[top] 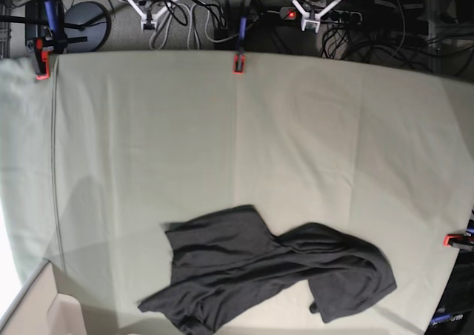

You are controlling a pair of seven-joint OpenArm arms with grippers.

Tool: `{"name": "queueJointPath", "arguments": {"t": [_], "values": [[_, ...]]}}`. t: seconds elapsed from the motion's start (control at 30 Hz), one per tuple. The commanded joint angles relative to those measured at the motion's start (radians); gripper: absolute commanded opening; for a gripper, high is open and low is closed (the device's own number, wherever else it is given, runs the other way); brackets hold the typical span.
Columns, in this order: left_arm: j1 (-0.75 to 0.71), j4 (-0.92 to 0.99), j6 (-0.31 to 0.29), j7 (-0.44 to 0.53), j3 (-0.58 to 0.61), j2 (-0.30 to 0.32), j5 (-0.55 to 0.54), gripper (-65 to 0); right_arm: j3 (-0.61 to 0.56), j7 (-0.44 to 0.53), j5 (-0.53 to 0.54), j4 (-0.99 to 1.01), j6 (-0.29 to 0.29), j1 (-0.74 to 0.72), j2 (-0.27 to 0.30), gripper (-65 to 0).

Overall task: Layout the t-shirt on the table in an organized manner, then fold the t-shirt properly
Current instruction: 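Move the right arm out from rest toward the crumpled grey t-shirt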

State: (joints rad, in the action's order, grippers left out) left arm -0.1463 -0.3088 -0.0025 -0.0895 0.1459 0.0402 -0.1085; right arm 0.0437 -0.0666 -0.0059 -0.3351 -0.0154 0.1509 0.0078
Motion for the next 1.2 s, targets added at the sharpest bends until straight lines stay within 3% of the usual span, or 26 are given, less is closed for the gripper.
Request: {"name": "queueJointPath", "arguments": {"t": [0.0,0.6,0.7,0.8,1.17], "values": [[-0.002,-0.003,0.006,0.004,0.002,0.005,0.003,-64.8,0.002,0.007,0.004,-0.005,0.018,0.005,-0.001,-65.0],[0.009,-0.013,0.006,0.004,0.002,0.005,0.002,-64.8,0.002,0.009,0.004,-0.011,0.018,0.011,0.002,-65.0],[-0.017,-0.020,0.002,0.006,-0.001,0.033,-0.006,-64.8,0.000,0.011,0.004,-0.015,0.018,0.043,0.007,-65.0],[-0.092,-0.148,0.006,0.006,-0.002,0.063,-0.006,-64.8,0.002,0.029,0.004,-0.112,0.018,0.125,0.025,-65.0],[-0.422,-0.761,0.008,-0.003,-0.029,0.214,-0.007,-64.8,0.003,-0.008,0.004,-0.750,0.018,0.504,0.044,-65.0]]}}
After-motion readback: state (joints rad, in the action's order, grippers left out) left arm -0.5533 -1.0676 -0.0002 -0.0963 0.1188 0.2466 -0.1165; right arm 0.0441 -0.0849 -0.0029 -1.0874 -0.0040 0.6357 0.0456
